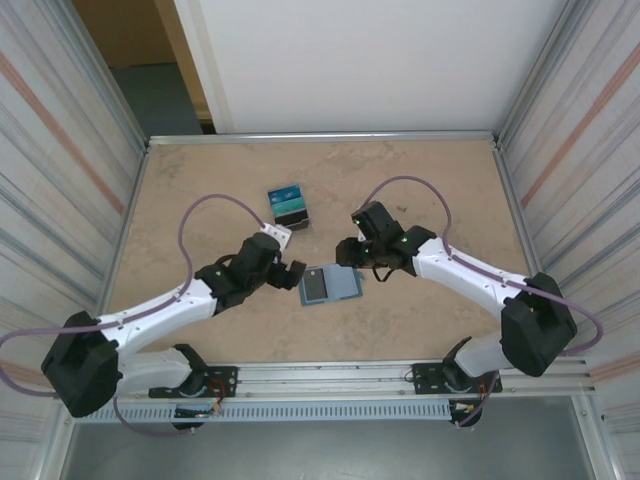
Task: Take the credit cards out of the card holder
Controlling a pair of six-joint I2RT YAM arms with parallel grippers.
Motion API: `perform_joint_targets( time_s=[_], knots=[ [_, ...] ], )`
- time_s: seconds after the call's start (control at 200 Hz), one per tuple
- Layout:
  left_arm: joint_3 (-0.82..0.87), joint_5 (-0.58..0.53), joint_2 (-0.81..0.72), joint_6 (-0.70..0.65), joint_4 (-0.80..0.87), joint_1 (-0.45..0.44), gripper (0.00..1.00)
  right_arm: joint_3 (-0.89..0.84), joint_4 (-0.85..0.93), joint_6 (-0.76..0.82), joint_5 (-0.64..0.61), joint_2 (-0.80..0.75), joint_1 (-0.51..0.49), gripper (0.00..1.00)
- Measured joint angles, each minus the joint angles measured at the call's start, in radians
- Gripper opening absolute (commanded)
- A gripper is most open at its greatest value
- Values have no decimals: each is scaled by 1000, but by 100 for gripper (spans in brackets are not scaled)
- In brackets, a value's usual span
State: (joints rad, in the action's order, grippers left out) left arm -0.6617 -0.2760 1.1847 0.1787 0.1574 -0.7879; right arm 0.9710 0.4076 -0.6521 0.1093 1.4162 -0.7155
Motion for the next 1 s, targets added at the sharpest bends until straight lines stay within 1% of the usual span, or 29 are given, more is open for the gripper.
perform_joint_targets(
  time_s=[0.195,0.366,0.521,0.621,0.727,1.002],
  knots=[
    [4,24,86,43,0,-17,99,0,-85,-31,148,108,10,35],
    [5,30,148,60,-1,-40,99,0,-124,-48,231,205,11,30],
    [6,28,206,63,-1,-65,99,0,-143,-48,265,264,11,28],
    [6,20,240,63,-2,-70,99,0,-150,-48,278,289,15,24],
    [6,14,274,62,-5,-70,99,0,-158,-51,286,308,16,23],
    [4,10,296,62,-5,-70,99,0,-177,-51,290,336,16,17]
  ],
)
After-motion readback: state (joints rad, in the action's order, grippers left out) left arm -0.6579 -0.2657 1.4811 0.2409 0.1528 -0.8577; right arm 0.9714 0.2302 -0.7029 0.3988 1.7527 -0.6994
